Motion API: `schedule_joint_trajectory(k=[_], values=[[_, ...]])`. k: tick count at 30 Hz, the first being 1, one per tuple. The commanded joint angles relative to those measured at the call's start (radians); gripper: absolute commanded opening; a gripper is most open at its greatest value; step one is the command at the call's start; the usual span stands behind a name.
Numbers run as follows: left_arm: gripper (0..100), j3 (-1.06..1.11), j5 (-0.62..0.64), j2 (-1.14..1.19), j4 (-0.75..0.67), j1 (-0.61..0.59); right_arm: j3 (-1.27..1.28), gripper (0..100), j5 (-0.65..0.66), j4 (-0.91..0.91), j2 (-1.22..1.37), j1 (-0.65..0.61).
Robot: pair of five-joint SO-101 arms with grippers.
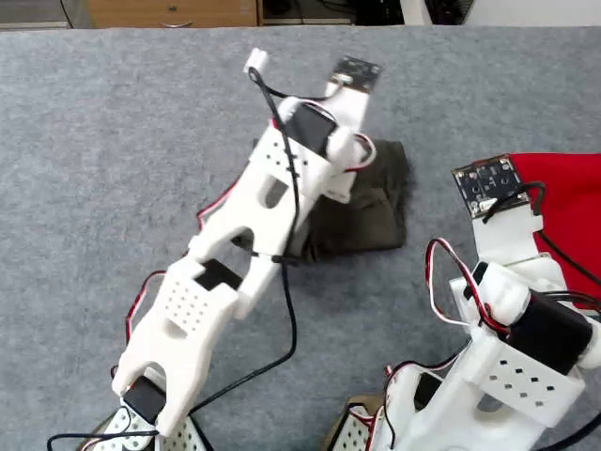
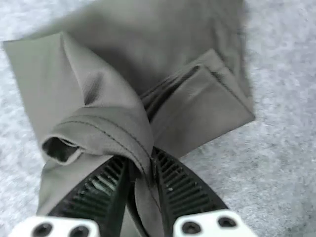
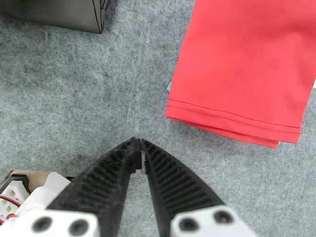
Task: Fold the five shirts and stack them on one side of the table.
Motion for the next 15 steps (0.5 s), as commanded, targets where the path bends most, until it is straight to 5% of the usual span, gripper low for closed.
schedule_joint_trajectory(k=[1,15], values=[[2,-0.110,0.037,0.013,0.008,0.026,0.012,0.3,0.008,0.014,-0.007,0.016],[2,-0.281,0.169,0.068,-0.061,0.043,0.036,0.3,0.008,0.014,-0.007,0.018]])
